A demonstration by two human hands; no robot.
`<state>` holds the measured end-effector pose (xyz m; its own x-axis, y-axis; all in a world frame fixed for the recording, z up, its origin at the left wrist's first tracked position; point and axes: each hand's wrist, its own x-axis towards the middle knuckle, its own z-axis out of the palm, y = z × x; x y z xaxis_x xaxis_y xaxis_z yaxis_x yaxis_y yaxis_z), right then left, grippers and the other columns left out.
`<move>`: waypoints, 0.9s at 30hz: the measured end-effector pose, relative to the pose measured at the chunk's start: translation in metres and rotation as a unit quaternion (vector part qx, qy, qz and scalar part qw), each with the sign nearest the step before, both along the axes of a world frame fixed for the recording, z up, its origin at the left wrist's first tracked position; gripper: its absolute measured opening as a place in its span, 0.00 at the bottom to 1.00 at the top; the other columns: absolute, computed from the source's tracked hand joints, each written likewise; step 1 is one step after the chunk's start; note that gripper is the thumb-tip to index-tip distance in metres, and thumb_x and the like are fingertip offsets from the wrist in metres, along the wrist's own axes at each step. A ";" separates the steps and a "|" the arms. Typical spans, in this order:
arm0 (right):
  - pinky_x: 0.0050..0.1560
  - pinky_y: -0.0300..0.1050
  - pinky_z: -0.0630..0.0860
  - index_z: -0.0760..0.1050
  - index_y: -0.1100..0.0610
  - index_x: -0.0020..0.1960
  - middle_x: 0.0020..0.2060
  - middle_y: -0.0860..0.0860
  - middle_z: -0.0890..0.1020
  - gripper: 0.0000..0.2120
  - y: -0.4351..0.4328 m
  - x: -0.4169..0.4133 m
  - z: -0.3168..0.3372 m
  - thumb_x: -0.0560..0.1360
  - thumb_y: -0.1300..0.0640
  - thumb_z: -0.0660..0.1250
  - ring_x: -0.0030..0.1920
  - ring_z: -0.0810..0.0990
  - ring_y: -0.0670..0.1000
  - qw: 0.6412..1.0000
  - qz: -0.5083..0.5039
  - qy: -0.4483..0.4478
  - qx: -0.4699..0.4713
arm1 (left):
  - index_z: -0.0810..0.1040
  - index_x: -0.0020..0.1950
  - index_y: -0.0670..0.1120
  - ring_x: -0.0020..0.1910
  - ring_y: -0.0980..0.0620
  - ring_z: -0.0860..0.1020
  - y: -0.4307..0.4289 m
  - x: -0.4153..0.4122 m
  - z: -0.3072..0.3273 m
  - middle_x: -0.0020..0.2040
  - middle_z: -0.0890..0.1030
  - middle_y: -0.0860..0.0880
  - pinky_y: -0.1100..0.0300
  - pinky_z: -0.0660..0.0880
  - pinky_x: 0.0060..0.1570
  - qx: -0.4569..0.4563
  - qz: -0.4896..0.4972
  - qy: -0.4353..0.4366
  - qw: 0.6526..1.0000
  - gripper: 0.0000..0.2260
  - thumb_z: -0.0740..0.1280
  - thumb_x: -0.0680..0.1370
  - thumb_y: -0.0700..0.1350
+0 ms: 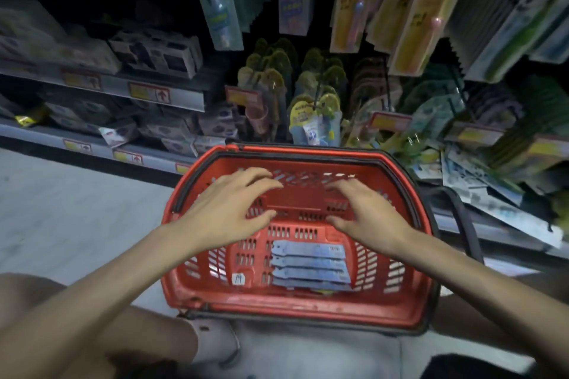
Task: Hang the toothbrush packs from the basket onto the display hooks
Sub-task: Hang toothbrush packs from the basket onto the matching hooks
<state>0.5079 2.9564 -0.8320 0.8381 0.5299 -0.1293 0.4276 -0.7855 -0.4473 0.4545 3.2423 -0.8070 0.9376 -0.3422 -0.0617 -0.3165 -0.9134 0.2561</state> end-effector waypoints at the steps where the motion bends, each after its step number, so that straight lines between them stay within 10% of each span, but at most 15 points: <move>1: 0.68 0.50 0.73 0.70 0.53 0.73 0.64 0.52 0.76 0.30 -0.003 -0.002 -0.012 0.75 0.47 0.75 0.66 0.77 0.55 0.999 0.019 0.018 -0.033 | 0.71 0.76 0.58 0.73 0.50 0.72 -0.002 -0.007 -0.006 0.75 0.70 0.53 0.49 0.71 0.70 0.014 -0.005 0.016 1.000 0.25 0.60 0.79 0.64; 11: 0.64 0.50 0.74 0.65 0.56 0.77 0.67 0.59 0.73 0.36 0.017 -0.014 -0.110 0.76 0.43 0.73 0.67 0.75 0.62 0.933 0.150 0.177 -0.274 | 0.57 0.83 0.56 0.78 0.41 0.65 0.015 -0.036 -0.067 0.80 0.63 0.44 0.44 0.59 0.77 0.191 -0.013 0.115 0.975 0.31 0.60 0.82 0.63; 16: 0.60 0.52 0.77 0.65 0.56 0.75 0.67 0.60 0.74 0.35 0.048 -0.007 -0.157 0.75 0.43 0.73 0.65 0.77 0.62 0.904 0.203 0.178 -0.330 | 0.72 0.76 0.50 0.68 0.38 0.75 0.036 -0.041 -0.080 0.71 0.75 0.40 0.39 0.68 0.69 0.221 -0.023 0.084 0.971 0.27 0.66 0.78 0.58; 27: 0.74 0.61 0.66 0.35 0.52 0.84 0.79 0.65 0.55 0.61 0.071 -0.003 -0.227 0.69 0.35 0.74 0.79 0.58 0.65 0.874 0.227 0.155 -0.401 | 0.74 0.72 0.51 0.68 0.42 0.74 0.047 -0.041 -0.091 0.71 0.75 0.44 0.42 0.70 0.67 0.190 0.021 0.106 0.976 0.22 0.60 0.81 0.58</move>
